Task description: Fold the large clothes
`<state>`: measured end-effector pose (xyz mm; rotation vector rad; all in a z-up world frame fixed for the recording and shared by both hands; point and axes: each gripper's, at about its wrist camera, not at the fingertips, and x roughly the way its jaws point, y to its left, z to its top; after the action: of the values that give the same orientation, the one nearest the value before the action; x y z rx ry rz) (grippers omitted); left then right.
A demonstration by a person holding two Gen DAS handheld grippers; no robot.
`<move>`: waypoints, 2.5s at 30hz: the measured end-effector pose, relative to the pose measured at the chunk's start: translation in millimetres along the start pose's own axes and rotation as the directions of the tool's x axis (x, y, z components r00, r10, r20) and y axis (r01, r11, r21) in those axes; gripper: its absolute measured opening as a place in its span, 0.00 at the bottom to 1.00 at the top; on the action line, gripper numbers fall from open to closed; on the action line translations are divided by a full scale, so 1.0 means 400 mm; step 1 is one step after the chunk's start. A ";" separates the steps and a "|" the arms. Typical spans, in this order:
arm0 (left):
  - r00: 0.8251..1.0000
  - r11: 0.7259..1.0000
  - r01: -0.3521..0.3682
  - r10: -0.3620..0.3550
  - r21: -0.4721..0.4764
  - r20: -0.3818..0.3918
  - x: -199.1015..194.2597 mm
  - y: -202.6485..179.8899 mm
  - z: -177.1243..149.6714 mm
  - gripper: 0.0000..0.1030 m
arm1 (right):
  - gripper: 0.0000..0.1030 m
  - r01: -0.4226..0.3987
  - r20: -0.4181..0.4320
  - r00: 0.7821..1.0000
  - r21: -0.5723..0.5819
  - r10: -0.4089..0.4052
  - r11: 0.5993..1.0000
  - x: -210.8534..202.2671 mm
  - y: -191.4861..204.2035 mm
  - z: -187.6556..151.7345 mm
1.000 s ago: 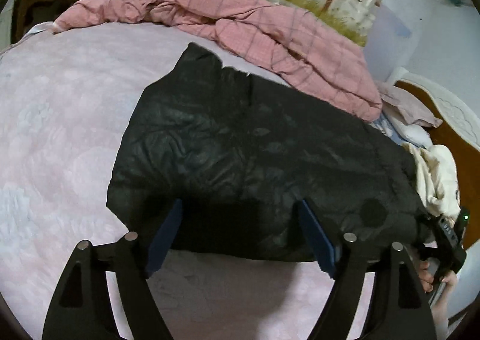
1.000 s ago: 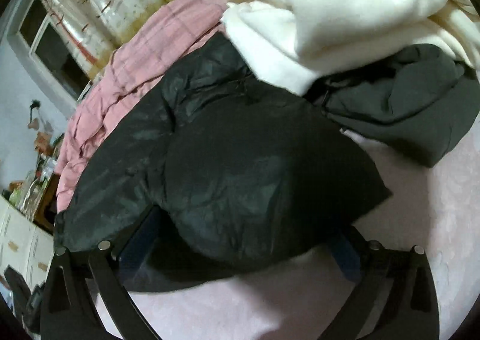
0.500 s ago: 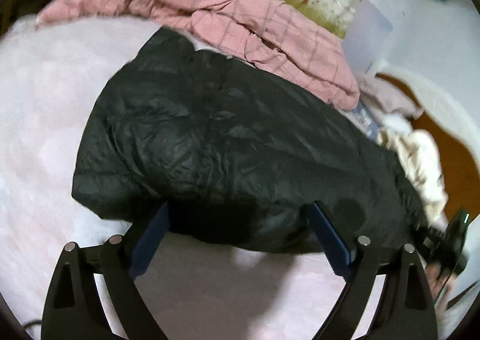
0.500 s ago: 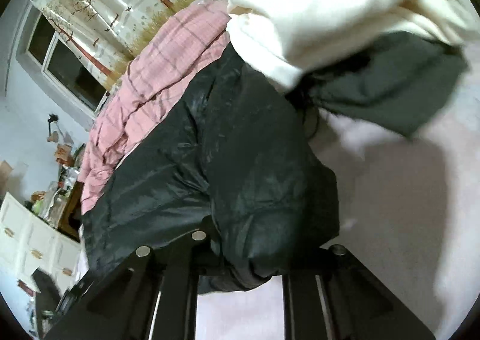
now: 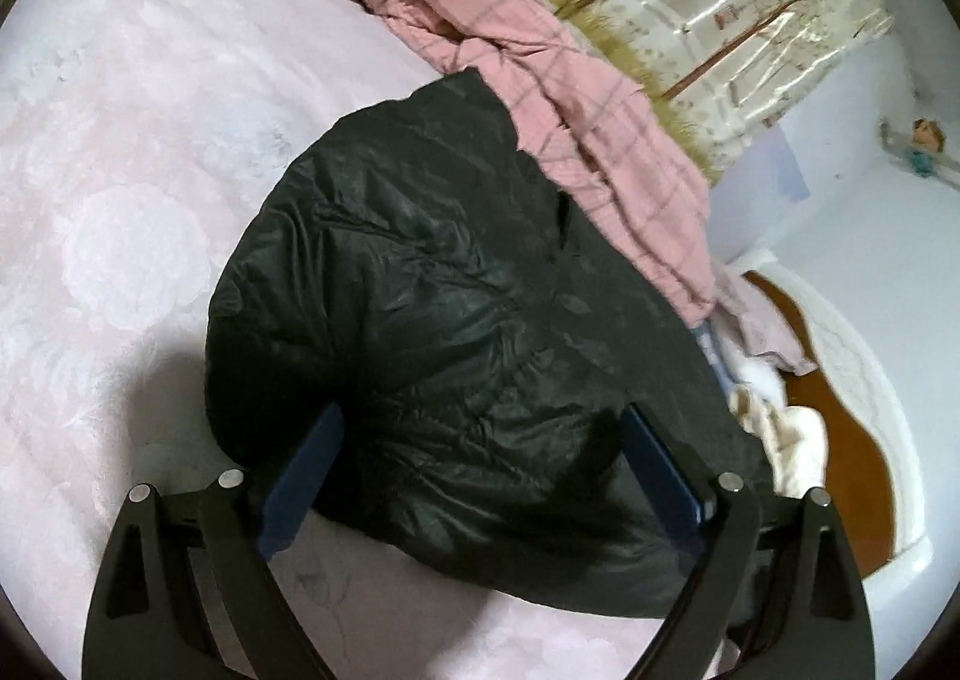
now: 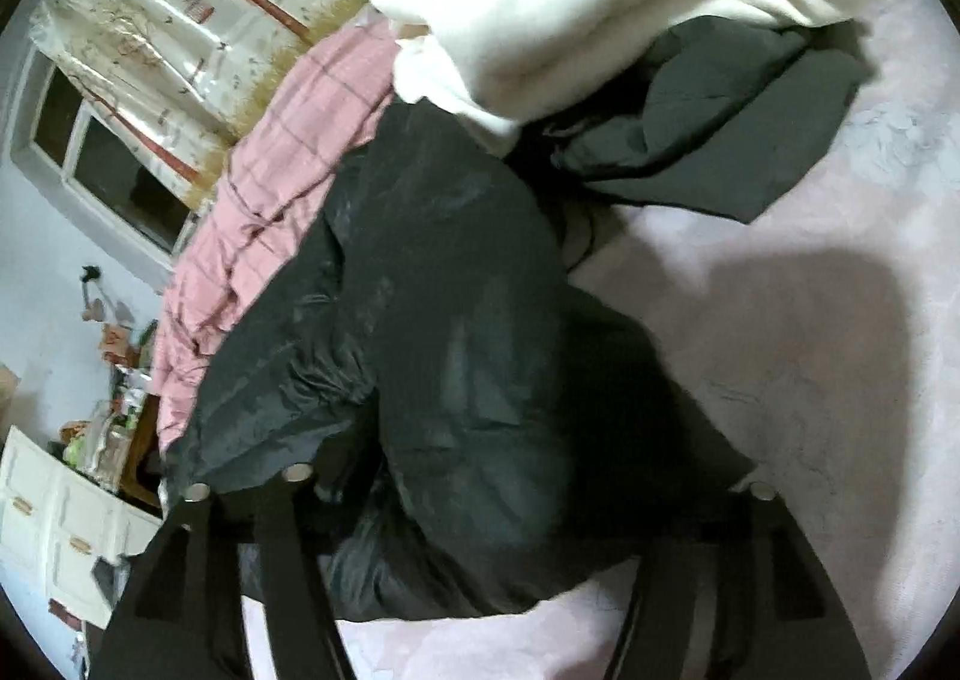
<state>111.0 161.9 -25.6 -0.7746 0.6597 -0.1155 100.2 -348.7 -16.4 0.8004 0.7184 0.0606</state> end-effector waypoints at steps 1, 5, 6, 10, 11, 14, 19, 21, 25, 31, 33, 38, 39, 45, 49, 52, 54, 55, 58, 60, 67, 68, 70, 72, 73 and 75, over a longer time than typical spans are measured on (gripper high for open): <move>0.999 0.999 -0.037 0.037 0.001 -0.018 -0.001 -0.008 -0.004 0.90 | 0.70 -0.008 0.009 1.000 0.021 0.007 1.000 -0.001 -0.006 0.003; 0.994 0.996 -0.068 0.062 -0.058 -0.092 -0.038 -0.025 -0.040 0.90 | 0.72 -0.001 0.016 1.000 0.050 0.000 0.999 0.009 -0.008 0.017; 0.994 0.996 -0.060 0.054 -0.072 -0.090 -0.040 -0.017 -0.041 0.91 | 0.73 0.003 0.014 1.000 0.045 -0.003 0.999 0.010 -0.007 0.017; 0.997 0.997 -0.041 0.037 -0.058 -0.075 0.003 0.008 -0.014 0.98 | 0.74 0.034 0.008 0.999 0.013 -0.034 0.999 0.018 0.016 0.010; 0.995 0.997 -0.063 0.059 -0.051 -0.087 0.009 0.001 -0.013 0.98 | 0.74 0.044 0.005 0.999 0.001 -0.044 0.999 0.021 0.019 0.009; 0.988 0.989 -0.115 0.105 -0.088 -0.115 -0.023 -0.020 -0.037 0.95 | 0.74 0.053 -0.012 0.999 -0.032 -0.053 0.998 0.019 0.027 0.003; 0.974 0.981 -0.168 0.151 -0.093 -0.168 0.015 -0.024 -0.025 0.95 | 0.74 0.035 -0.040 0.999 -0.005 -0.035 0.999 0.010 0.015 0.007; 0.977 0.980 -0.183 0.173 -0.077 -0.126 0.031 -0.033 -0.010 0.98 | 0.76 0.043 -0.037 0.998 0.000 -0.043 0.999 0.014 0.020 0.006; 0.979 0.978 -0.198 0.195 -0.059 -0.056 0.066 -0.031 0.015 0.99 | 0.80 0.074 -0.005 0.997 -0.039 -0.074 0.997 0.029 0.037 0.004; 0.980 0.980 -0.198 0.197 0.020 0.024 0.109 -0.038 0.039 0.53 | 0.82 0.071 -0.012 0.997 -0.088 -0.072 0.994 0.069 0.044 0.039; 0.991 0.992 -0.128 0.127 0.008 0.032 0.104 -0.032 0.044 0.24 | 0.73 0.041 -0.020 0.999 -0.100 -0.044 0.994 0.075 0.050 0.050; 0.964 0.924 -0.241 0.194 0.296 0.180 0.020 -0.167 -0.008 0.17 | 0.18 0.069 0.057 0.997 -0.243 -0.057 0.967 0.019 0.115 0.027; 0.965 0.926 -0.236 0.189 0.293 0.181 -0.005 -0.173 -0.013 0.17 | 0.18 0.081 0.062 0.996 -0.261 -0.067 0.962 -0.003 0.123 0.020; 0.982 0.935 -0.176 0.144 0.308 0.123 -0.161 -0.178 -0.086 0.21 | 0.18 0.028 -0.019 0.999 -0.240 -0.034 0.970 -0.146 0.072 -0.015; 0.960 0.890 -0.280 0.256 0.361 0.115 -0.125 -0.178 -0.117 0.40 | 0.23 0.101 -0.027 0.994 -0.228 -0.110 0.968 -0.151 0.033 -0.044; 0.916 0.840 -0.396 0.331 0.371 0.228 -0.186 -0.195 -0.139 0.57 | 0.25 0.121 -0.019 0.991 -0.248 -0.130 0.961 -0.144 0.034 -0.042; 0.847 0.777 -0.514 0.394 0.363 0.356 -0.241 -0.217 -0.168 0.64 | 0.27 0.141 -0.034 0.987 -0.256 -0.154 0.957 -0.134 0.030 -0.043; 0.811 0.749 -0.562 0.414 0.351 0.415 -0.268 -0.228 -0.178 0.64 | 0.29 0.139 -0.054 0.986 -0.243 -0.157 0.960 -0.128 0.022 -0.040; 0.764 0.721 -0.607 0.413 0.335 0.495 -0.346 -0.248 -0.190 0.64 | 0.36 0.105 -0.096 0.988 -0.172 -0.123 0.979 -0.123 -0.009 -0.025; 0.782 0.721 -0.583 0.374 0.375 0.498 -0.373 -0.258 -0.192 0.54 | 0.46 0.114 -0.105 0.986 -0.159 -0.132 0.981 -0.120 -0.017 -0.022; 0.963 0.768 -0.239 0.110 0.594 0.245 -0.247 -0.413 -0.221 0.32 | 0.68 0.211 -0.032 0.974 -0.246 -0.225 0.946 -0.124 0.017 -0.033; 0.973 0.776 -0.201 0.089 0.598 0.211 -0.210 -0.433 -0.224 0.32 | 0.68 0.219 -0.024 0.972 -0.260 -0.233 0.941 -0.126 0.022 -0.035; 0.985 0.784 -0.156 0.079 0.601 0.153 -0.121 -0.476 -0.224 0.31 | 0.68 0.226 -0.015 0.971 -0.270 -0.238 0.936 -0.131 0.026 -0.035; 0.987 0.781 -0.157 0.105 0.604 0.120 -0.036 -0.507 -0.225 0.27 | 0.68 0.228 -0.013 0.970 -0.276 -0.241 0.934 -0.135 0.023 -0.031; 0.986 0.781 -0.165 0.123 0.602 0.110 0.003 -0.514 -0.221 0.27 | 0.68 0.232 -0.010 0.970 -0.279 -0.244 0.932 -0.137 0.022 -0.031; 0.988 0.793 -0.154 0.140 0.589 0.069 0.065 -0.515 -0.218 0.25 | 0.68 0.237 -0.005 0.969 -0.285 -0.249 0.929 -0.139 0.023 -0.032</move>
<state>108.4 -48.2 55.8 -0.1122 0.6120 -0.1611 51.8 -351.2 15.2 0.4337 0.8221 -0.0443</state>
